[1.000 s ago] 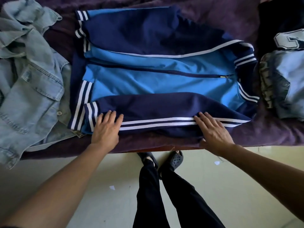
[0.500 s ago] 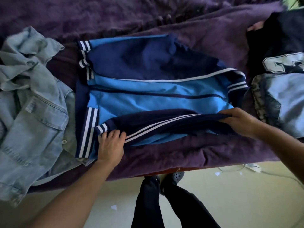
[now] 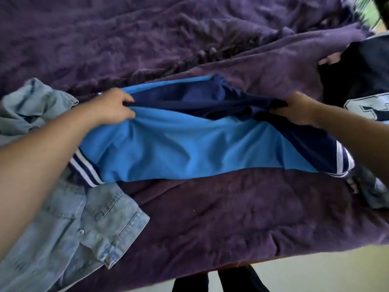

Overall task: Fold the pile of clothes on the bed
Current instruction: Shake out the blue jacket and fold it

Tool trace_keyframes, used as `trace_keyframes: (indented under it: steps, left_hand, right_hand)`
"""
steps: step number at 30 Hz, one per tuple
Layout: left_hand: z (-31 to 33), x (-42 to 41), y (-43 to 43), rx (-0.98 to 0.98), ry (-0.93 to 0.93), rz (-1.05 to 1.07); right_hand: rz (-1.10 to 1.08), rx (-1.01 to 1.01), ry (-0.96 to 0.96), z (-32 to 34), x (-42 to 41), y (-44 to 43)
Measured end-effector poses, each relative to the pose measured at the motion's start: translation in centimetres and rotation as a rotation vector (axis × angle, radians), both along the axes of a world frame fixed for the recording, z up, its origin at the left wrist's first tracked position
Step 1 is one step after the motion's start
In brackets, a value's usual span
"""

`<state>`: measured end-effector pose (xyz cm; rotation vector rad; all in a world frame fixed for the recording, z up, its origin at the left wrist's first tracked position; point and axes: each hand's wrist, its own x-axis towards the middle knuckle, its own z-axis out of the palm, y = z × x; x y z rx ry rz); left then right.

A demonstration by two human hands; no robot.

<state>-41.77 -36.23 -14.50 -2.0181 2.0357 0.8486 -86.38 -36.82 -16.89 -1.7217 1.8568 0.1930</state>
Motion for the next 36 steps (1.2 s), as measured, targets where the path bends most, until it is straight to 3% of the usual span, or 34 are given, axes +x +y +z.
trace_keyframes:
  steps: [3,6,8,10,13,15,20,23,26,30,33,36]
  left_hand:
    - [-2.6,-0.2,-3.5,-0.035,-0.09,0.156]
    - [-5.4,-1.4,-3.5,-0.246,-0.305,0.267]
    - [-7.0,-2.9,-2.0,-0.439,-0.335,0.157]
    - [-8.9,-5.2,0.2,-0.504,-0.273,-0.043]
    - [-11.6,-8.0,2.4,-0.299,-0.239,-0.18]
    - [-13.1,-8.3,2.3,-0.12,-0.273,-0.129]
    - [-14.1,-8.5,0.0,0.094,-0.353,-0.098]
    - [-13.1,-9.7,-0.4,0.149,-0.379,-0.07]
    - [-11.3,-12.3,0.2,0.005,-0.35,-0.049]
    - [-10.9,-16.3,2.6,-0.21,-0.133,-0.187]
    - [-11.6,-17.7,4.4,-0.148,-0.067,-0.18]
    - [-11.7,-16.8,5.2,-0.068,-0.075,-0.124]
  right_hand:
    - [-0.009,-0.071,0.115,-1.9,0.8,-4.6]
    - [-0.038,-0.354,0.246,-3.6,1.5,-6.4]
    - [0.035,-0.569,0.175,-4.6,2.2,-5.7]
    - [0.233,-0.696,0.062,-5.7,3.2,-3.3]
    - [0.526,-0.579,0.058,-8.5,2.9,1.5]
    - [0.51,-0.384,0.146,-10.0,0.7,3.3]
    - [0.115,-0.404,0.266,-8.8,-6.0,2.7]
    - [-0.177,-0.517,0.185,-6.4,-9.2,4.3]
    - [-0.496,-0.522,-0.004,-5.5,-10.4,8.2]
    - [-1.032,-0.394,-0.28,-7.2,-7.2,13.2]
    - [-1.475,-0.34,-0.609,-8.1,-6.6,11.5]
    - [-1.585,-0.197,-0.828,-6.5,-6.9,9.0]
